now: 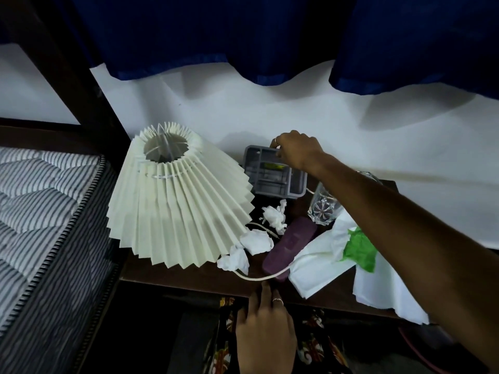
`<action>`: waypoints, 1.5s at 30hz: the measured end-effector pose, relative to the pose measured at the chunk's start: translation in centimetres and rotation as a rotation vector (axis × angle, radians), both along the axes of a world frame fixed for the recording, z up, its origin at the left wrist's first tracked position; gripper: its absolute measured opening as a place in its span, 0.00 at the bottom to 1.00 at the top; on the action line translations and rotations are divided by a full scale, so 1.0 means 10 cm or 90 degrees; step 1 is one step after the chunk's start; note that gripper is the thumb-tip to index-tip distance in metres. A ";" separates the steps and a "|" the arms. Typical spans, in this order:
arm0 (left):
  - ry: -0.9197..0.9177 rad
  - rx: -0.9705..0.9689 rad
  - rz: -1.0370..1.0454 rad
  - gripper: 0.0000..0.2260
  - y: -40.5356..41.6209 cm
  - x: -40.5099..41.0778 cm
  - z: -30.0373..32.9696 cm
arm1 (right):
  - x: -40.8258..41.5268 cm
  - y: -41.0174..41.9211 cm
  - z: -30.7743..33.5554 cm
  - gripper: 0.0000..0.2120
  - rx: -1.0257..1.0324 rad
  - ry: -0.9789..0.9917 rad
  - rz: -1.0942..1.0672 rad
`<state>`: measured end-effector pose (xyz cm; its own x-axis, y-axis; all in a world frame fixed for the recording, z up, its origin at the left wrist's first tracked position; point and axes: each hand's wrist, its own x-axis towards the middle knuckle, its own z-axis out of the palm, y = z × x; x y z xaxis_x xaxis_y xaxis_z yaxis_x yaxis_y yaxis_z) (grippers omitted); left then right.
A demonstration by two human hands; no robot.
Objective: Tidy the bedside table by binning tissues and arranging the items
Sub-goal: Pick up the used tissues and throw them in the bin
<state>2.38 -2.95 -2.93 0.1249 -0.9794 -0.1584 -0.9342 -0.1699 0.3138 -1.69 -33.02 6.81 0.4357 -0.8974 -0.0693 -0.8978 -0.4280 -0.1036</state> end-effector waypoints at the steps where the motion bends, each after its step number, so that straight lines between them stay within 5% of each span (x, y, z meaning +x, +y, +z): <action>1: 0.006 0.000 0.001 0.13 -0.01 0.00 -0.02 | -0.01 -0.04 -0.02 0.18 0.016 -0.017 -0.012; 17: 0.004 0.038 0.024 0.20 -0.06 -0.01 0.06 | 0.08 -0.18 -0.22 0.16 -0.010 -0.124 -0.059; 22: -0.003 0.044 0.022 0.20 -0.08 -0.01 0.09 | 0.08 0.15 0.06 0.10 -0.075 -0.254 -0.053; 25: 0.001 0.045 0.029 0.20 -0.06 -0.02 0.11 | 0.00 0.54 0.21 0.06 0.004 -0.304 -0.057; 29: -0.006 0.036 0.029 0.20 -0.03 -0.03 0.11 | -0.11 0.91 -0.02 0.07 0.179 -0.183 -0.087; 34: -0.029 0.045 0.009 0.15 0.00 -0.03 0.10 | -0.12 1.09 -0.47 0.20 0.235 -0.138 -0.129; 40: -0.042 0.046 0.001 0.14 -0.01 -0.03 0.06 | -0.08 1.17 -0.61 0.08 0.143 -0.155 -0.162; 45: -0.044 0.055 -0.020 0.13 0.00 -0.02 0.05 | -0.16 1.23 -0.45 0.09 0.056 -0.318 -0.167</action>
